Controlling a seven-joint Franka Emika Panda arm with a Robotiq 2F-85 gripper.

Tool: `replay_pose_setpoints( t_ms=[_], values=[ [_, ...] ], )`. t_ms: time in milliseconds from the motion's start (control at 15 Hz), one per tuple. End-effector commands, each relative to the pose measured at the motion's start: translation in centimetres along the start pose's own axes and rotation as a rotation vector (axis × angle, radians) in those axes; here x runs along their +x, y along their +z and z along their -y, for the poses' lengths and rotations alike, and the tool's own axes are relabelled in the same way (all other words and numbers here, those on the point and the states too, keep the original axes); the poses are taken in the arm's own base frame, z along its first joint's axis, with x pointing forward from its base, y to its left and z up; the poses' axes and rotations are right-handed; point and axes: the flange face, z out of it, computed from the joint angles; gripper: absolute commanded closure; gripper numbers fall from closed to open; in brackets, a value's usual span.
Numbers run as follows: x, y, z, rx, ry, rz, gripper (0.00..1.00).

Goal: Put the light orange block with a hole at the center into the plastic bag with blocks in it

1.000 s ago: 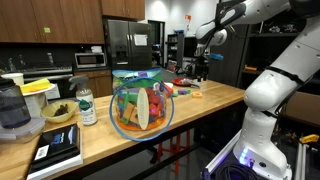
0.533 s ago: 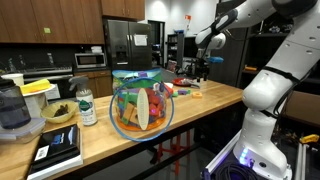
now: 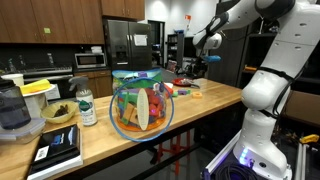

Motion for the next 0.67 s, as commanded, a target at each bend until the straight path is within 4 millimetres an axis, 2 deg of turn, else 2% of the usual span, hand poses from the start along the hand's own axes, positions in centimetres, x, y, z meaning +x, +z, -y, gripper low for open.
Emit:
replay_pose_setpoints(
  t_ms=[0,600],
  values=[
    [0.49,-0.02,-0.21,-0.005,0.004,-0.001,0.0],
    [0.77,0.39,-0.08,-0.005,0.001,0.008,0.0]
  ],
)
